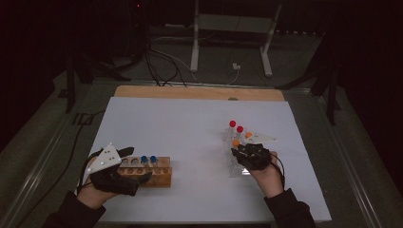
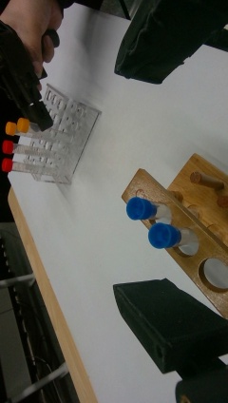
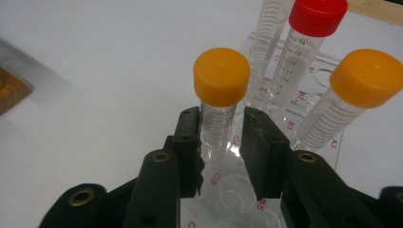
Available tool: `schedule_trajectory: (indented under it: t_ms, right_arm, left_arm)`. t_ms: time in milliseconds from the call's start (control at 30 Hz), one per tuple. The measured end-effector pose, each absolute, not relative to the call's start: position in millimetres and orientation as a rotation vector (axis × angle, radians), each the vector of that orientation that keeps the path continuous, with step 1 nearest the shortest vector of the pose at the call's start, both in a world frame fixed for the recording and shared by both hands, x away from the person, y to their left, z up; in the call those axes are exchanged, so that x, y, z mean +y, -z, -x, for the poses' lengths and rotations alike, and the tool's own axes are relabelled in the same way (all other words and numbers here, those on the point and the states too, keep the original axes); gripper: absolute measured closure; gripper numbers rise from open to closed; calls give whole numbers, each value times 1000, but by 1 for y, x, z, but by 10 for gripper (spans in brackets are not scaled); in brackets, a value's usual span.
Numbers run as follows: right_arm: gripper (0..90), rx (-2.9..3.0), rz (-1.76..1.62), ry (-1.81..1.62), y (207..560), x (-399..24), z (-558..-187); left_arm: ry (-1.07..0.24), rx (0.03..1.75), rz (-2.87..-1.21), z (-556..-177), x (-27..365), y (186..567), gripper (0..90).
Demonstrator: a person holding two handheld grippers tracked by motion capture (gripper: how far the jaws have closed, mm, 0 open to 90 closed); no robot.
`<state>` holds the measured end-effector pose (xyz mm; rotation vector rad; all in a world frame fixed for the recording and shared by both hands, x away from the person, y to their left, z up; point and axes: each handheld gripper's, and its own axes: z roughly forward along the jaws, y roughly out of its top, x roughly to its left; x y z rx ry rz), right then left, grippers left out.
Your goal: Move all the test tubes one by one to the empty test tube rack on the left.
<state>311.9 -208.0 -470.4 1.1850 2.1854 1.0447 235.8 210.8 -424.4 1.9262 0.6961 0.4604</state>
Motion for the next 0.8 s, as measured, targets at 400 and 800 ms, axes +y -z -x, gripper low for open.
schedule_trajectory:
  t_ms: [400, 800]
  right_arm:
    - [752, 2162, -1138, -1054, 461, -205, -308]
    - [752, 2082, -1027, -1135, 423, -211, -282]
  left_arm:
    - [-448, 700, -1931, -237, 211, 424, 18]
    - [-445, 687, -1927, -234, 209, 420, 18]
